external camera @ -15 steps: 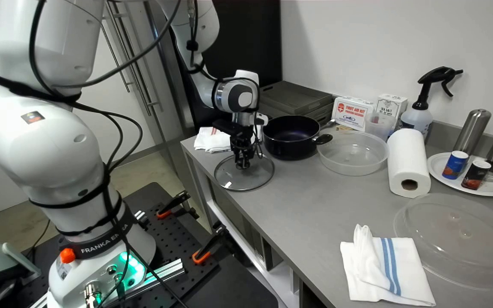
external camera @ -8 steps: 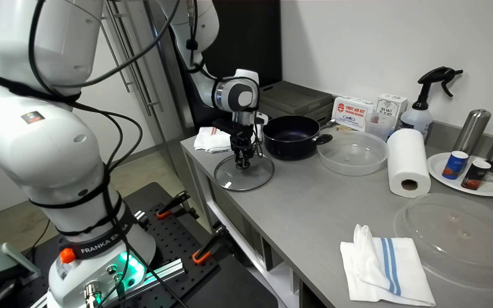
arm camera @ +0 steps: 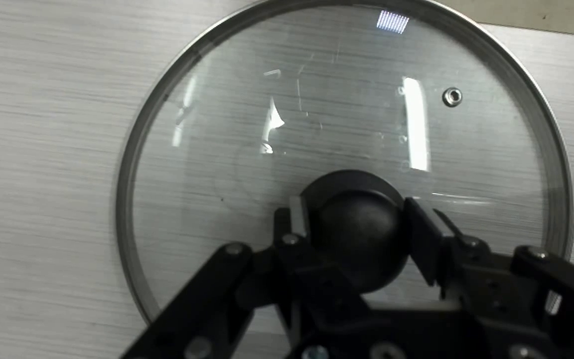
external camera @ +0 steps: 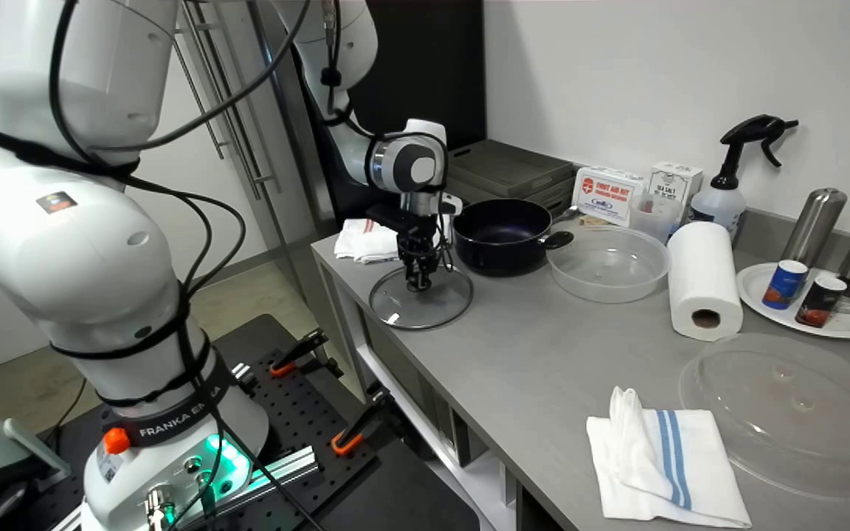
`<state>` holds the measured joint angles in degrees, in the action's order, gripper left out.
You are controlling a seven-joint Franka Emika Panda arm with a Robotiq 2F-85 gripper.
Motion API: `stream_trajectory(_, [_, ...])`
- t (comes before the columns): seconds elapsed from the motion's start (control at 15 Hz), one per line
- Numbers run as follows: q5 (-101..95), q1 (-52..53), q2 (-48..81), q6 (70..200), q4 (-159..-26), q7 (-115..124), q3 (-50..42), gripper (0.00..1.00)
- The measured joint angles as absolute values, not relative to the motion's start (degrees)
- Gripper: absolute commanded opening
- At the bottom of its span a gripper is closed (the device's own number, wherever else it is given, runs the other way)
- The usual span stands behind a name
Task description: Put the lid on the black pot
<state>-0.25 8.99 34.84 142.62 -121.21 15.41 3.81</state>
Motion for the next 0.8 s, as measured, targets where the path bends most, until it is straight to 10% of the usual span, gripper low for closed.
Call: stream_trajectory(0.8, [-0.3,11.2,28.1,142.7,-122.9,16.9,3.8,0.25])
